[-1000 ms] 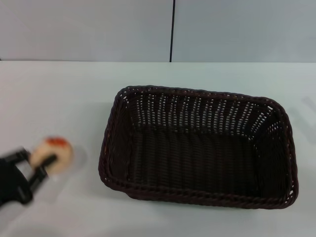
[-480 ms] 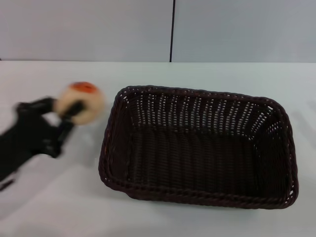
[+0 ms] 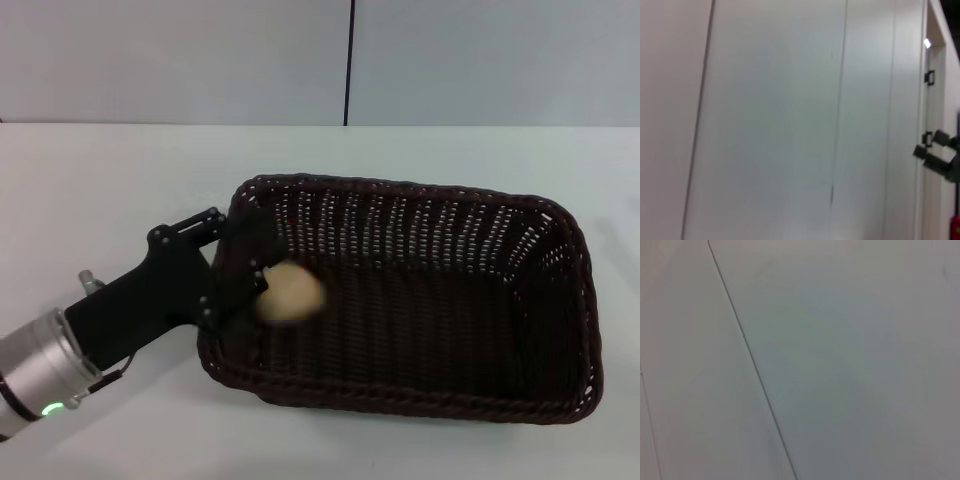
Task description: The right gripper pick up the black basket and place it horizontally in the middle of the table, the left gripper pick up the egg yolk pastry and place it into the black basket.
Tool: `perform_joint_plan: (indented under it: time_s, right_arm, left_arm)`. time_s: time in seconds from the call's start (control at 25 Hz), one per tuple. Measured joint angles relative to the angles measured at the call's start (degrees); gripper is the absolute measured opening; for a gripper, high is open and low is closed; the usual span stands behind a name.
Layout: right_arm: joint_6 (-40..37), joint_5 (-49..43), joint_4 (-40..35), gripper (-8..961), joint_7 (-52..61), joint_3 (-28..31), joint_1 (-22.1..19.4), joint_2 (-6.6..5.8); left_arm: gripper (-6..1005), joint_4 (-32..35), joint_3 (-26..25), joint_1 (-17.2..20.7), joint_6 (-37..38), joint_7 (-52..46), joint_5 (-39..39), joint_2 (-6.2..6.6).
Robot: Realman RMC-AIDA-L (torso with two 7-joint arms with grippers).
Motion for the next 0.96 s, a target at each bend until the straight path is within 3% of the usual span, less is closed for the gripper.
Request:
perform_joint_plan:
  time_s: [0.04, 0.2, 0.44, 0.52, 0.56, 0.68, 0.96]
  right_arm:
    - [0.21, 0.0, -0.03, 690, -0.26, 0.64, 0.06, 0.0]
    - [0.96, 0.0, 0.52, 691, -3.39, 4.65, 0.5, 0.02]
    - [1.37, 0.0, 4.94, 691, -11.4, 15.27, 1.85, 0.12]
    - [2.19, 0.0, 6.11, 691, -13.59, 18.13, 2.12, 0.16]
    - [2.99, 0.0, 6.99, 691, -15.2, 20.13, 2.24, 0.21]
    - [5.11, 0.0, 9.95, 692, -18.46, 25.26, 2.68, 0.26]
    - [9.36, 0.0, 15.05, 692, -22.13, 30.6, 4.03, 0.33]
  left_arm:
    - [185, -2.02, -0.95, -0.16, -2.97, 2.33, -0.16, -0.02]
    - [396, -2.61, -4.16, 0.89, -4.09, 4.55, -0.26, 0.06]
    - [637, -3.21, -23.97, 6.69, -5.0, 12.25, -0.45, 0.19]
    - [857, -4.8, -30.26, 8.43, -5.65, 15.43, -0.47, 0.09]
    - [857, -6.97, -35.31, 9.81, -6.61, 17.76, -0.48, 0.08]
    - [859, -10.55, -42.23, 11.97, -8.52, 20.68, -0.51, 0.06]
    - [860, -10.92, -44.58, 12.1, -11.58, 21.23, -0.41, 0.13]
